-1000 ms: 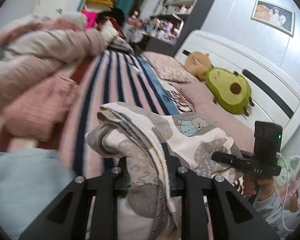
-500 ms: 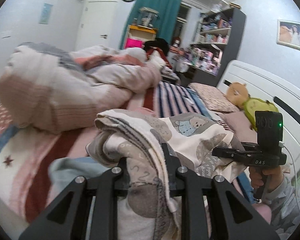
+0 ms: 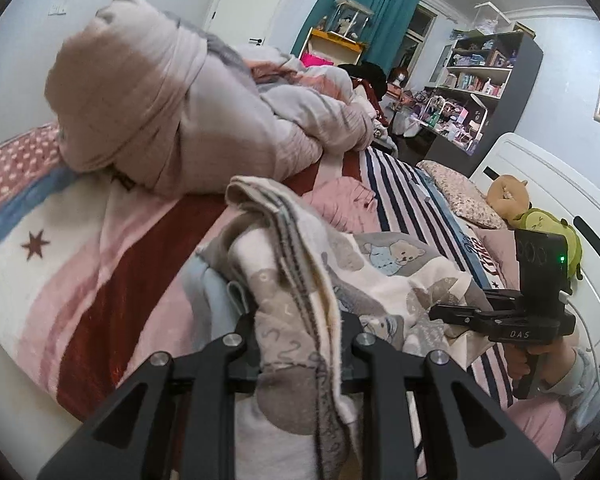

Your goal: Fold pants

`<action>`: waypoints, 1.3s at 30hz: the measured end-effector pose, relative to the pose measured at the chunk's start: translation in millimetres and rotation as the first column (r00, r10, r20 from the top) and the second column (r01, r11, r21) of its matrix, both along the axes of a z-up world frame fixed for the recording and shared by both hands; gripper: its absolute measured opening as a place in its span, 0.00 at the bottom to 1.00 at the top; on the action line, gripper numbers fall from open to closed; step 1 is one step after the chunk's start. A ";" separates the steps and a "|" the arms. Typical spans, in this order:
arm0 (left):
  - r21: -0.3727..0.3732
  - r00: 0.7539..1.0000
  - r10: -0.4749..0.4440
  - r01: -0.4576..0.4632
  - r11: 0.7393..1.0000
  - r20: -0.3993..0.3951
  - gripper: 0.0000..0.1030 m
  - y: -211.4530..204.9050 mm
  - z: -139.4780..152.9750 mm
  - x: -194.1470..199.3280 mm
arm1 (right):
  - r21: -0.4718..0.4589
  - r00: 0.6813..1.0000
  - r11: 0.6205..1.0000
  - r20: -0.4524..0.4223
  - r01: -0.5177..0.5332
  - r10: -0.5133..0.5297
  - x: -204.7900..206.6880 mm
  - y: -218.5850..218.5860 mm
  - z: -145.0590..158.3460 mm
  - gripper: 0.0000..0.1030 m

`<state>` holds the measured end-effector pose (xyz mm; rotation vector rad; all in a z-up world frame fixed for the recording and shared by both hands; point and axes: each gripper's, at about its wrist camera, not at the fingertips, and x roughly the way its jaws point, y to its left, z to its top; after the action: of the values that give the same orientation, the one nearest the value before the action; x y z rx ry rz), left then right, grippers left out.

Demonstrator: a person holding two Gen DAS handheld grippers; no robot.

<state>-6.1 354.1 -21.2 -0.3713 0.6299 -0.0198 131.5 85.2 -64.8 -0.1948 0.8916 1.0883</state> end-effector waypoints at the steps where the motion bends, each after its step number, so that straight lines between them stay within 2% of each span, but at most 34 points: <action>1: -0.006 1.000 0.001 -0.001 1.000 -0.001 0.18 1.6 -2.1 0.1 | -0.001 1.000 1.000 -0.006 0.002 -0.002 1.3 -0.2 -3.2 0.24; 11: -0.015 1.000 0.020 -0.021 1.000 -0.012 0.19 4.0 -13.1 -0.1 | -0.028 1.000 0.999 0.022 0.021 -0.021 -0.3 2.8 -9.7 0.31; 16: 0.000 0.999 0.046 -0.046 0.999 -0.023 0.22 0.6 -14.2 0.4 | -0.030 0.998 0.999 -0.030 0.046 -0.047 1.4 0.0 -14.9 0.32; 20: 0.030 0.998 0.064 -0.063 0.998 -0.029 0.25 -6.3 -8.0 -4.4 | -0.044 0.999 0.998 0.015 0.053 -0.052 -7.0 -1.3 -8.3 0.35; 23: 0.086 0.996 0.083 -0.080 0.993 -0.028 0.30 -13.9 -2.1 -8.6 | -0.048 0.998 0.997 0.025 0.065 -0.064 -8.7 -5.8 -4.3 0.40; 25: 0.124 0.995 0.098 -0.094 0.988 -0.027 0.42 -19.0 1.7 -12.2 | -0.045 0.997 0.996 0.025 0.077 -0.076 -8.6 -11.2 -0.5 0.45; 27: 0.148 0.994 0.111 -0.107 0.983 -0.016 0.49 -22.8 6.3 -17.2 | -0.049 0.996 0.995 0.034 0.084 -0.083 -9.6 -15.7 2.7 0.48; 29: 0.170 0.992 0.122 -0.119 0.978 -0.008 0.51 -25.5 10.8 -21.2 | -0.051 0.995 0.995 0.048 0.090 -0.088 -11.7 -19.6 6.3 0.53; 31: 0.193 0.991 0.132 -0.129 0.973 -0.003 0.57 -29.0 16.3 -25.3 | -0.051 0.993 0.994 0.073 0.097 -0.093 -15.7 -25.2 11.0 0.57; 36: 0.236 0.990 0.139 -0.138 0.962 0.013 0.65 -43.9 31.3 -35.4 | -0.030 0.990 0.995 0.108 0.099 -0.095 -25.3 -37.4 24.9 0.63; 38: 0.255 0.990 0.140 -0.141 0.957 0.022 0.69 -53.0 37.5 -38.3 | -0.022 0.988 0.995 0.121 0.100 -0.096 -29.5 -42.9 30.5 0.69; 39: 0.261 0.990 0.139 -0.140 0.955 0.025 0.72 -56.8 39.6 -39.1 | -0.020 0.987 0.995 0.128 0.101 -0.097 -31.3 -45.4 33.0 0.75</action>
<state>-45.2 297.3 18.4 -0.1583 0.5900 0.1962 100.3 39.8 -31.8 -0.2369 0.7942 0.9615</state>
